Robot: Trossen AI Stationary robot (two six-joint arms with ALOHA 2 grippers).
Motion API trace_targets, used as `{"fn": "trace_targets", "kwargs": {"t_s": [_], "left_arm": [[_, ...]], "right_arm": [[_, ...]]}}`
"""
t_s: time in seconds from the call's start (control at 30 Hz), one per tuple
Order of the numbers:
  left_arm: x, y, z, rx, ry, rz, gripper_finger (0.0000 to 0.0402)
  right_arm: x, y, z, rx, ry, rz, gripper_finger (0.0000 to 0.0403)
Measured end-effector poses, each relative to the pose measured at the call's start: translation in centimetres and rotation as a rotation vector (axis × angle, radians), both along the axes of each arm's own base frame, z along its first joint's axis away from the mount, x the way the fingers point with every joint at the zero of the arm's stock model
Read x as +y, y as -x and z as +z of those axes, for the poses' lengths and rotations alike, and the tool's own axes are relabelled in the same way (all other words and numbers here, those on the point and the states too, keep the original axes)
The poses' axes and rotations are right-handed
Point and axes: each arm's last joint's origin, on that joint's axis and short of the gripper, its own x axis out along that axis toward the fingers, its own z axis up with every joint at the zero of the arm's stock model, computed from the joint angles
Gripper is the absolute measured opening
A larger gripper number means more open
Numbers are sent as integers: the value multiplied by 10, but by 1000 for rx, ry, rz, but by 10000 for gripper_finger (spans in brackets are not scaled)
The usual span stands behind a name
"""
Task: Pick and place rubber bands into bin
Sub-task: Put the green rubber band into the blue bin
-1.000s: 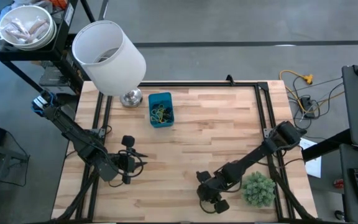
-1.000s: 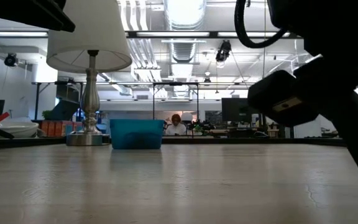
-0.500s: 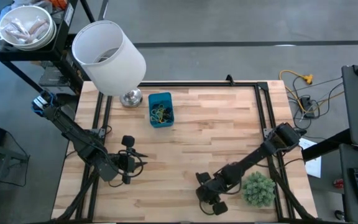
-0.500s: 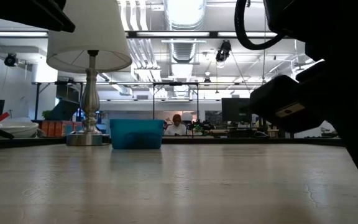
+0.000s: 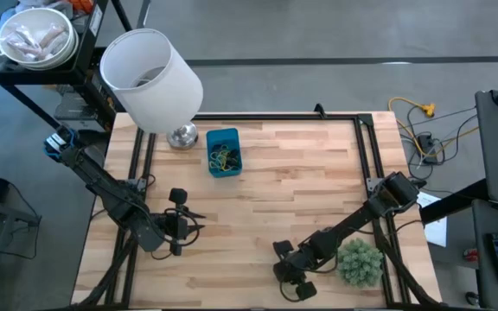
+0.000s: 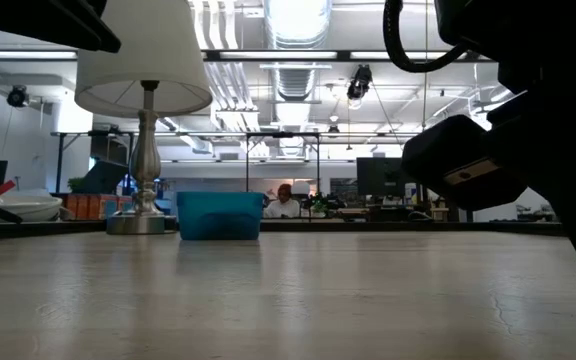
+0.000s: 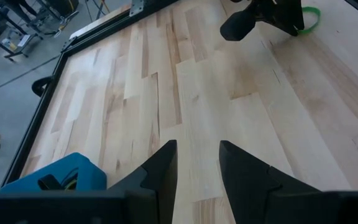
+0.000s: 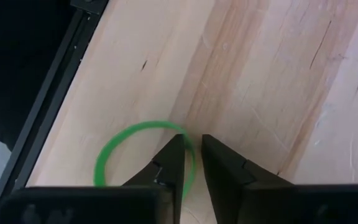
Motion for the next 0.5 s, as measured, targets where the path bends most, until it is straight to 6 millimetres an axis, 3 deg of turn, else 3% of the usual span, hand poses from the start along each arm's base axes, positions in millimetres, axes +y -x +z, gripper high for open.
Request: {"fn": "trace_targets", "kwargs": {"t_s": [0.2, 0.5], "left_arm": [[0, 0, 0, 0, 0, 0, 105], [0, 0, 0, 0, 0, 0, 105]], "right_arm": [[0, 0, 0, -15, 13, 39, 13], [3, -4, 8, -88, 74, 106, 8]]}}
